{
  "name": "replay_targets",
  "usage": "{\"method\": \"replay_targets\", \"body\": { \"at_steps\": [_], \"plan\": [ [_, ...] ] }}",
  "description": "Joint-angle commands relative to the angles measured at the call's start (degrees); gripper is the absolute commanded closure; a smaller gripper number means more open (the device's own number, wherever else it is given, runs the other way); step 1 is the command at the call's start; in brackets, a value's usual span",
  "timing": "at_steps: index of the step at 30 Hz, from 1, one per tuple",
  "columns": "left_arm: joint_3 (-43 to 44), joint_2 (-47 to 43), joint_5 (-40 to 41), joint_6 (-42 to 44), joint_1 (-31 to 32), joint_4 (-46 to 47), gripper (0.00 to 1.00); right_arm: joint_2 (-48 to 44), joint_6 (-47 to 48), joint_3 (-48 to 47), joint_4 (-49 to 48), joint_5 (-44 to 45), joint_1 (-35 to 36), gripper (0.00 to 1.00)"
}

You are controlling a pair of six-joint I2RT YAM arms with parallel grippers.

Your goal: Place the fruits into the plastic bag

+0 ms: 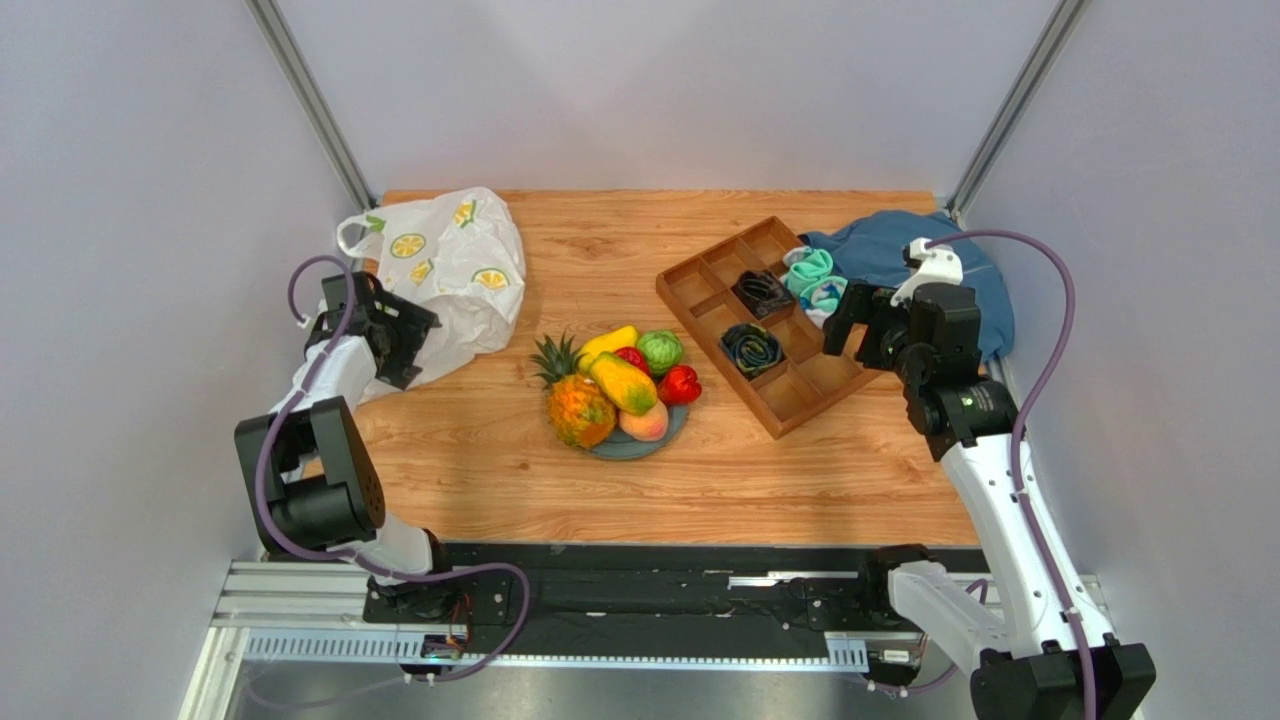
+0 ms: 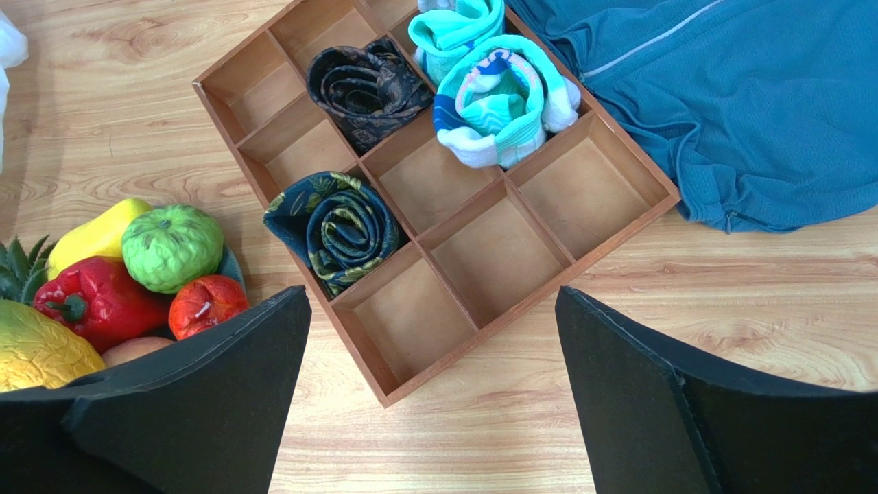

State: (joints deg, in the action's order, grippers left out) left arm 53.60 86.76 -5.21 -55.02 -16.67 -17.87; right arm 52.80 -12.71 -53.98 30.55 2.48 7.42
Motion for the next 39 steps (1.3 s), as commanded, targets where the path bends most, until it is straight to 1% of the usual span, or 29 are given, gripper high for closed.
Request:
{"method": "replay_targets", "body": {
  "at_steps": [1, 2, 4, 6, 7, 8, 10, 13, 15, 16, 17, 19, 20, 22, 23, 29, 31, 32, 33, 35, 36, 37, 39],
  "plan": [
    [-3.15, -4.84, 1.17, -1.92, -0.38, -0.85, 0.13, -0.59, 0.67, -2.01, -2.42, -1.34, -0.04, 0.06],
    [-4.2, -6.5, 1.34, -3.49, -0.47, 0.19, 0.12, -0.59, 0.67, -1.92, -2.33, -1.34, -0.04, 0.06],
    [-6.75, -7.04, 1.61, -4.3, -0.47, 2.91, 0.11, -0.94, 0.41, -1.57, -2.16, -1.34, -0.04, 0.06],
    [-5.98, -4.95, 0.91, -4.04, -0.47, 3.28, 0.1, -1.11, 0.06, -1.31, -2.16, -1.69, -0.04, 0.06],
    [-5.36, -3.72, -0.83, -3.25, -0.47, 3.71, 0.1, -1.12, -0.03, -1.13, -2.24, -1.6, 0.05, 0.06],
    [-4.74, -1.27, -1.55, -3.16, -0.47, 4.15, 0.1, -1.12, -0.12, -1.13, -2.24, -1.6, -0.04, 0.07],
    [-3.86, 0.51, -3.56, -3.94, -0.39, 7.12, 0.12, -0.94, -0.12, -1.31, -2.07, -1.69, 0.05, 0.07],
    [-3.77, 2.01, -3.75, -4.65, -0.47, 10.47, 0.15, -0.85, -0.12, -1.83, -1.98, -1.6, -0.04, 0.07],
    [-3.33, 2.62, -3.49, -4.48, -0.47, 10.92, 0.22, -1.03, -0.12, -2.18, -1.81, -1.69, 0.05, 0.07],
    [-3.07, 2.8, -3.31, -3.87, -0.39, 10.92, 0.27, -1.03, -0.12, -2.27, -1.89, -1.69, 0.05, 0.07],
    [-2.63, 3.32, -3.31, -3.17, -0.38, 10.92, 0.48, -1.2, -0.21, -2.27, -1.72, -1.69, 0.05, 0.07],
    [-2.02, 3.41, -2.88, -0.45, -0.39, 10.05, 0.64, -1.29, -0.12, -2.19, -1.72, -1.69, 0.05, 0.08],
    [-1.49, 2.89, -2.35, 0.52, -0.38, 9.61, 0.77, -1.29, -0.04, -2.19, -1.63, -1.6, 0.05, 0.09],
    [-1.57, 1.66, -0.86, 3.41, -0.38, 8.99, 0.88, -1.2, 0.23, -2.45, -1.45, -1.69, 0.05, 0.09],
    [-1.57, 0.18, -0.16, 4.3, -0.38, 8.73, 1.0, -1.2, 0.32, -2.45, -1.45, -1.6, 0.05, 0.09],
    [-1.05, -7.3, 2.93, 13.26, -0.3, 7.24, 1.0, -0.68, 0.58, -3.24, -1.98, -1.69, -0.04, 0.1],
    [-0.78, -9.76, 5.03, 17.56, -0.47, 5.92, 1.0, -0.68, 0.32, -3.42, -2.24, -3.62, 0.14, 0.11],
    [-0.78, -12.73, 5.12, 18.98, -0.47, 5.57, 1.0, -0.68, 0.23, -3.5, -2.33, -3.71, 0.14, 0.11],
    [-0.87, -14.41, 7.39, 20.64, -0.39, 5.3, 1.0, -0.68, -0.03, -3.59, -2.42, -3.71, 0.49, 0.11],
    [-1.39, -19.32, 10.3, 26.09, -0.47, 5.3, 1.0, -0.59, -0.12, -3.42, -2.68, -3.71, 1.54, 0.12],
    [-1.57, -20.74, 10.92, 28.11, -0.47, 5.21, 1.0, -0.5, -0.38, -3.33, -3.03, -3.71, 1.98, 0.11],
    [-1.75, -23.54, 11.53, 32.13, -0.39, 5.21, 1.0, -0.41, -0.82, -3.24, -3.12, -3.8, 2.42, 0.11],
    [-2.62, -26.19, 11.63, 36.37, -0.12, 4.95, 1.0, 0.29, -1.35, -2.89, -3.56, -3.89, 4.61, 0.12]
  ]
}}
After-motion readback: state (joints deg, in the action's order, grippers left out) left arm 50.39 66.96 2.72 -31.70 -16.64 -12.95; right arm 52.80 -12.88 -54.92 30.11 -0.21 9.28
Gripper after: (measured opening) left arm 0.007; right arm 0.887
